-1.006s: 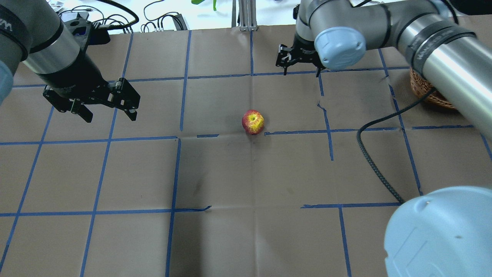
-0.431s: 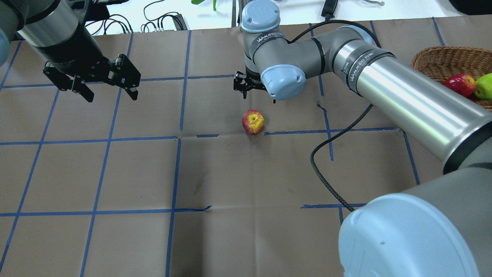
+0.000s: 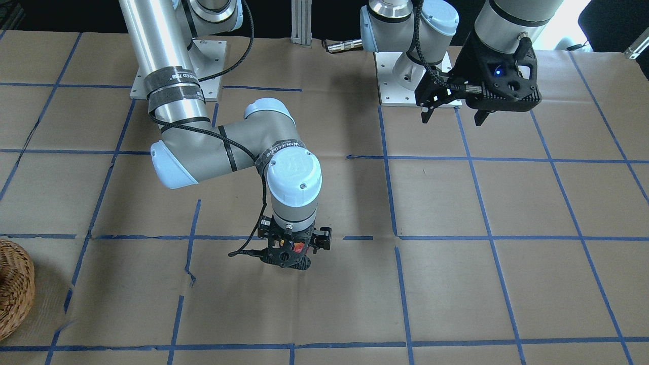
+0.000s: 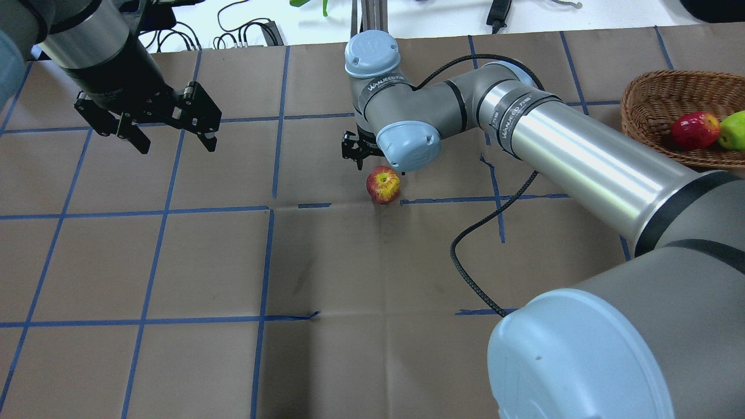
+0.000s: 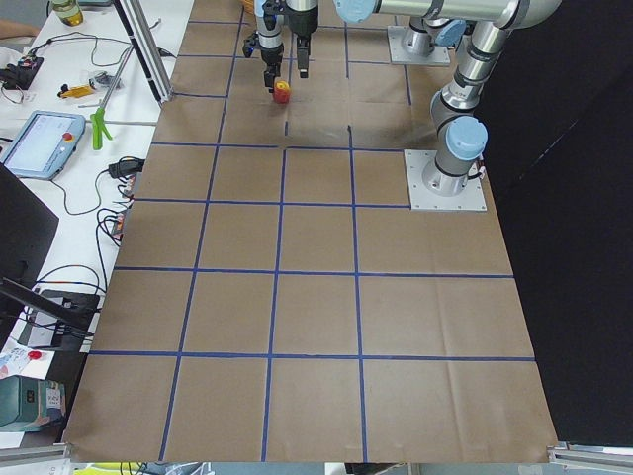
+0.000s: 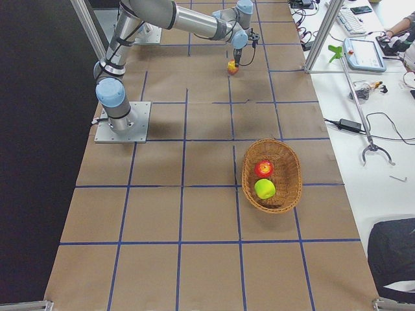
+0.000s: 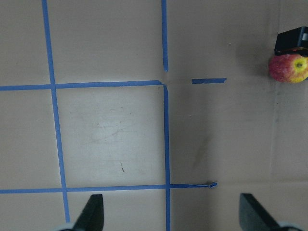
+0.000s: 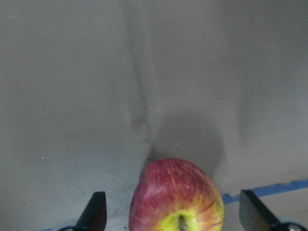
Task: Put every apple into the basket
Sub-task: 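Carry the red-yellow apple to the basket and open the right gripper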
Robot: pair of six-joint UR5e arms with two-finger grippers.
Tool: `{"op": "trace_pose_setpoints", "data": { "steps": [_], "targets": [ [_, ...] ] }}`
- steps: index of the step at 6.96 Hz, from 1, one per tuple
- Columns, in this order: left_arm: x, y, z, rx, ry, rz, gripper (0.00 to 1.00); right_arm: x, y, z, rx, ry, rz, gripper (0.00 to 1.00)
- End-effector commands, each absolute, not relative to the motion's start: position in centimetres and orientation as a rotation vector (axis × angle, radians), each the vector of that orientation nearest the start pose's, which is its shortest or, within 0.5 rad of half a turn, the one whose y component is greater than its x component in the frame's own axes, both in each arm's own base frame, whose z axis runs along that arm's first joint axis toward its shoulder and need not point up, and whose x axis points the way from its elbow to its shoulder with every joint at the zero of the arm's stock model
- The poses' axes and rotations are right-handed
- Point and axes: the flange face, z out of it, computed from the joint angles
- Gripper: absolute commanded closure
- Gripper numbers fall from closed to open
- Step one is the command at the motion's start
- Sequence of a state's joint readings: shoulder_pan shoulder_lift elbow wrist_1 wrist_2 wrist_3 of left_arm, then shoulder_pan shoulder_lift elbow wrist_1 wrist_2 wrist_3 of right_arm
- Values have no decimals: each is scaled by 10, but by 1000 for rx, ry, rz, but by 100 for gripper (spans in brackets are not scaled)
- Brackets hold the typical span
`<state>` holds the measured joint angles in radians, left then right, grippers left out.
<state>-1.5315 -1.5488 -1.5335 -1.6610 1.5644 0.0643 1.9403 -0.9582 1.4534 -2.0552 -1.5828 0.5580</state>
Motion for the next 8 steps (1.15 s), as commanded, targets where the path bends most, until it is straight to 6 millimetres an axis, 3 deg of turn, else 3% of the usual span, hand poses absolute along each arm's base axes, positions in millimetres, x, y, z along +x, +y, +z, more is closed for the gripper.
{"op": "trace_pose_setpoints", "data": {
  "steps": [1, 2, 3, 4, 5, 6, 8],
  "targets": [
    [-115, -484, 508, 48, 3146, 48, 2, 368, -580, 197, 281, 3148, 21, 8],
    [-114, -484, 508, 53, 3141, 51, 2, 367, -576, 190, 281, 3147, 40, 21],
    [-114, -483, 508, 55, 3137, 58, 2, 366, -577, 193, 285, 3144, 34, 48],
    [-113, -482, 507, 53, 3135, 77, 2, 363, -582, 204, 290, 3142, 1, 63],
    [-113, -481, 508, 53, 3135, 87, 2, 352, -593, 232, 263, 3133, -70, 65],
    [-112, -481, 508, 51, 3136, 87, 2, 308, -608, 269, 199, 3154, -117, 66],
    [-112, -481, 508, 51, 3136, 87, 2, 154, -639, 324, 73, 3183, -70, 66]
  ]
}}
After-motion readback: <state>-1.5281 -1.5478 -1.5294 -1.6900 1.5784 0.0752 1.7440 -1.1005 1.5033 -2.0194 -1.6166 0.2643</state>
